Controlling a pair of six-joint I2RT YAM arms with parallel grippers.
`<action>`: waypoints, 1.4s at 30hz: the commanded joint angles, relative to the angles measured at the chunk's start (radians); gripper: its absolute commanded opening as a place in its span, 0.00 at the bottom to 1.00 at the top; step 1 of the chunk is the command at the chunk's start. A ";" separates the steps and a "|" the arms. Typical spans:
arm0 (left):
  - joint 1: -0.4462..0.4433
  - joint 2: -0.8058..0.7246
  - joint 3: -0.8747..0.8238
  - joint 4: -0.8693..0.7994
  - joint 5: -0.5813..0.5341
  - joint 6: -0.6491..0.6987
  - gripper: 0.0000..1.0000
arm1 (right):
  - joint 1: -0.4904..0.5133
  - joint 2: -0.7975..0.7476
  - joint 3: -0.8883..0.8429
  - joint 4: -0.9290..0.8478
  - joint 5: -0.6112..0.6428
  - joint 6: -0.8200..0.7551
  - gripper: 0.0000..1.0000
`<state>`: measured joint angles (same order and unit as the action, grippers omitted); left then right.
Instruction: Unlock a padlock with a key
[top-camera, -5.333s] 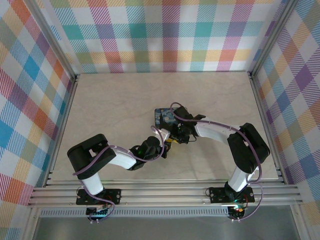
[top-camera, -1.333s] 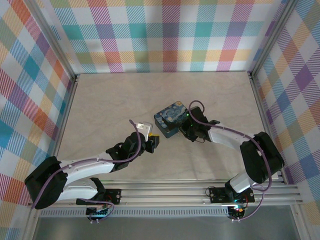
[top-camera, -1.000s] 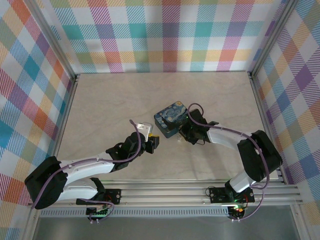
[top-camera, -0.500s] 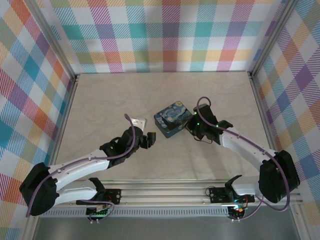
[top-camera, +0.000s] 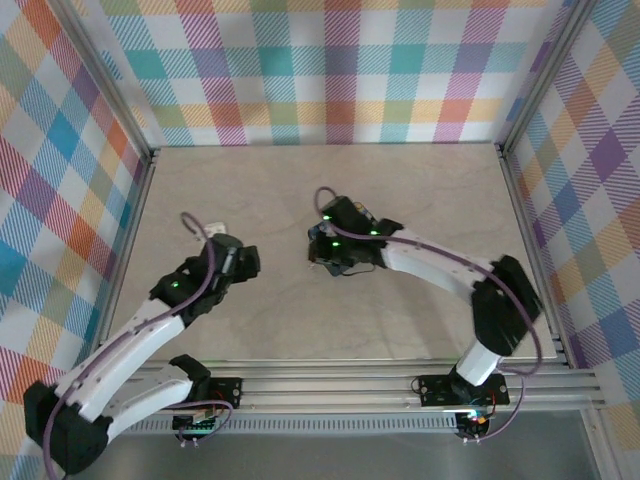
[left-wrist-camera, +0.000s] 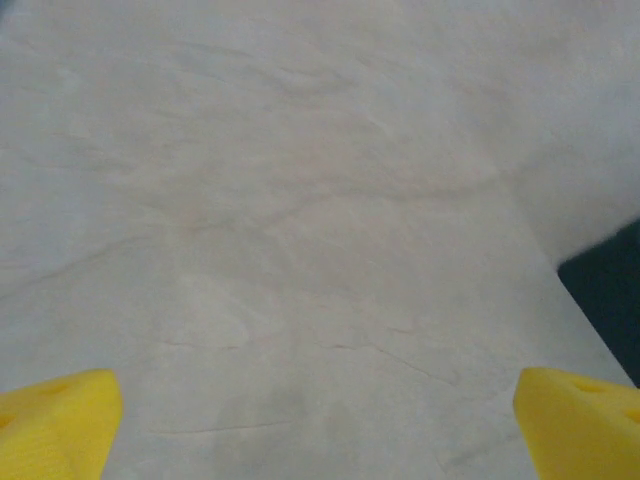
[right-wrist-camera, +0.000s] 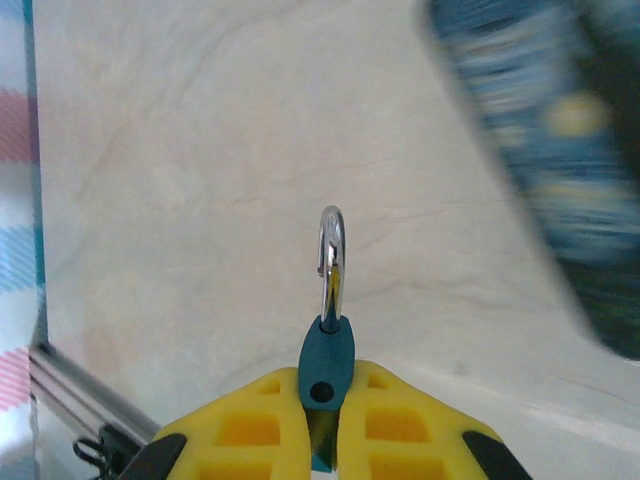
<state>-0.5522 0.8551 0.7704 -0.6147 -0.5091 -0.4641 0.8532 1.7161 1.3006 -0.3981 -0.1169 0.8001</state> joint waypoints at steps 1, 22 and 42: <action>0.024 -0.107 -0.018 -0.148 -0.070 -0.082 1.00 | 0.076 0.120 0.111 -0.048 -0.099 -0.088 0.00; 0.037 -0.250 -0.048 -0.241 -0.041 -0.130 1.00 | 0.288 0.311 0.195 -0.235 -0.128 -0.217 0.17; 0.078 -0.045 0.082 -0.040 0.144 0.098 1.00 | 0.205 -0.102 0.035 -0.254 0.325 -0.405 0.99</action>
<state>-0.5037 0.7521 0.7910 -0.7849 -0.4530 -0.4522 1.0790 1.6852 1.3586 -0.6308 0.0475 0.4877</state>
